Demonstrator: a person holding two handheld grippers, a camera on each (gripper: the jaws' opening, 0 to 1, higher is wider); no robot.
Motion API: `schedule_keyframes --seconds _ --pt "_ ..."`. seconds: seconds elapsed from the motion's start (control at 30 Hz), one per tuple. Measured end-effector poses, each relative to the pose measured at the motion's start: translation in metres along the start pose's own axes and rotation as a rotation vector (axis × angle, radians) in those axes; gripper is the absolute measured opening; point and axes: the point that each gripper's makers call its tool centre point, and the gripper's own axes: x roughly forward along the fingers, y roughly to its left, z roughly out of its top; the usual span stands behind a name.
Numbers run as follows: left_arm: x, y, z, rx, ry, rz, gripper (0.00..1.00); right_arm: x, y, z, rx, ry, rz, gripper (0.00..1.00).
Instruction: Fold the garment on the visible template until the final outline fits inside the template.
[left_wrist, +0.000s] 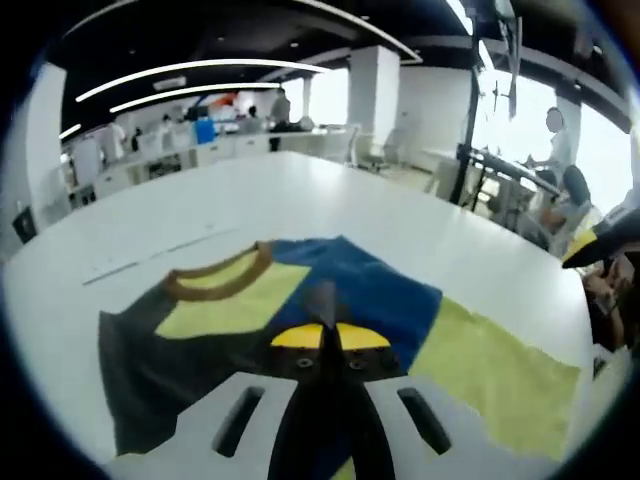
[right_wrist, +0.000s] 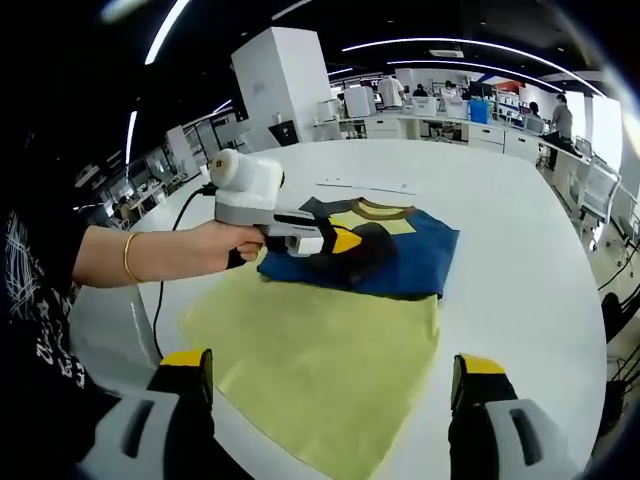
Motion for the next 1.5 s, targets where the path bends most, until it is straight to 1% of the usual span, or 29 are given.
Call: schedule_keyframes --seconds 0.03,0.17,0.3,0.43,0.63,0.67,0.8,0.97,1.03,1.1,1.17,1.33,1.43,1.5 --pt "0.001 -0.005 0.003 -0.007 -0.009 -0.021 0.00 0.000 0.000 0.000 -0.003 -0.003 0.001 0.99" --pt "0.007 -0.020 0.012 0.031 -0.015 -0.051 0.00 0.000 0.001 -0.001 -0.006 -0.005 0.002 0.99" --pt "0.012 -0.034 0.017 0.035 -0.020 -0.078 0.00 -0.001 0.001 -0.003 -0.003 -0.003 0.000 0.99" --pt "0.018 -0.046 0.018 0.060 -0.012 -0.096 0.00 -0.002 0.000 -0.005 0.002 -0.002 -0.005 0.99" --pt "0.024 -0.061 0.018 0.058 -0.004 -0.120 0.00 -0.003 -0.002 -0.006 0.006 0.001 -0.011 0.99" --pt "0.025 -0.064 0.018 0.068 -0.007 -0.128 0.00 -0.003 -0.002 -0.007 0.007 0.002 -0.012 0.99" --pt "0.027 -0.073 0.015 0.087 0.005 -0.152 0.00 -0.002 -0.003 -0.009 0.009 0.005 -0.011 0.99" --pt "0.032 -0.075 0.005 0.096 0.025 -0.163 0.00 -0.002 -0.003 -0.010 0.013 0.009 -0.013 0.99" --pt "0.035 -0.074 0.002 0.078 0.032 -0.167 0.00 -0.002 -0.004 -0.011 0.014 0.012 -0.015 0.99" --pt "0.035 -0.075 -0.001 0.079 0.032 -0.173 0.00 -0.002 -0.004 -0.011 0.015 0.013 -0.016 0.99" --pt "0.036 -0.078 -0.004 0.113 0.032 -0.192 0.00 -0.002 -0.005 -0.011 0.018 0.015 -0.019 0.99" --pt "0.039 -0.082 -0.012 0.163 0.044 -0.206 0.01 -0.001 -0.005 -0.012 0.019 0.015 -0.021 0.99" --pt "0.040 -0.087 -0.012 0.150 0.041 -0.233 0.03 -0.001 -0.004 -0.012 0.022 0.015 -0.021 0.99" --pt "0.040 -0.093 -0.012 0.157 0.038 -0.256 0.05 -0.001 -0.004 -0.012 0.022 0.015 -0.021 0.99"
